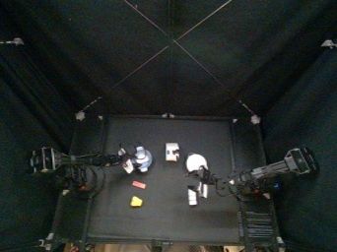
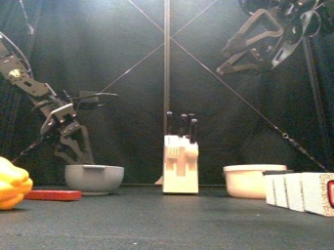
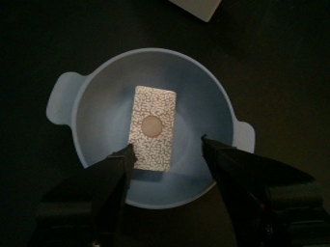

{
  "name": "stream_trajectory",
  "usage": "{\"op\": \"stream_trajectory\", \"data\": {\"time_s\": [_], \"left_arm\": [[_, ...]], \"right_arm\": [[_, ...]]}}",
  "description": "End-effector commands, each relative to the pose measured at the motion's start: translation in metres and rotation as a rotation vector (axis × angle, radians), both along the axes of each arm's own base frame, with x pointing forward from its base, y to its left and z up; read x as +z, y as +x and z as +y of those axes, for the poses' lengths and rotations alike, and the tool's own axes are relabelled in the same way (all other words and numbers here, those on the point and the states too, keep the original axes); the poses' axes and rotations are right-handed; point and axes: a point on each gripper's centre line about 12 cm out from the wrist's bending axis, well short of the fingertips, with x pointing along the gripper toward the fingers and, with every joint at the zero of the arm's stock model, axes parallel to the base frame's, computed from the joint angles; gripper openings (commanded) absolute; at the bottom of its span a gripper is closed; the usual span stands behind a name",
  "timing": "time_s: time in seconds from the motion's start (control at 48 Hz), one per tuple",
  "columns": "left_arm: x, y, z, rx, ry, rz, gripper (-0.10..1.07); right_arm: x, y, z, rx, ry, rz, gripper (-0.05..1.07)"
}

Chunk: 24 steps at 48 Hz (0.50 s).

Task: Put rice in bowl

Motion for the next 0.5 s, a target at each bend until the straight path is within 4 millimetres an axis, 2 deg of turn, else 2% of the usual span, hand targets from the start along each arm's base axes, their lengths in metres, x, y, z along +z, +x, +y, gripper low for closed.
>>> {"op": "stream_trajectory", "data": {"time_s": [0.0, 0.479], "left_arm": [[0.0091, 0.0066, 0.0024, -0.005, 0.018, -0.033, 0.91], [0.0124, 0.0094, 0.0045, -0.011, 0.031, -0.041, 0.91]], "right_arm": [[0.0071, 0.0011, -0.0007, -0.006, 0.005, -0.021, 0.88], [0.0075, 0.0009, -0.0008, -0.006, 0.005, -0.023, 0.88]]}}
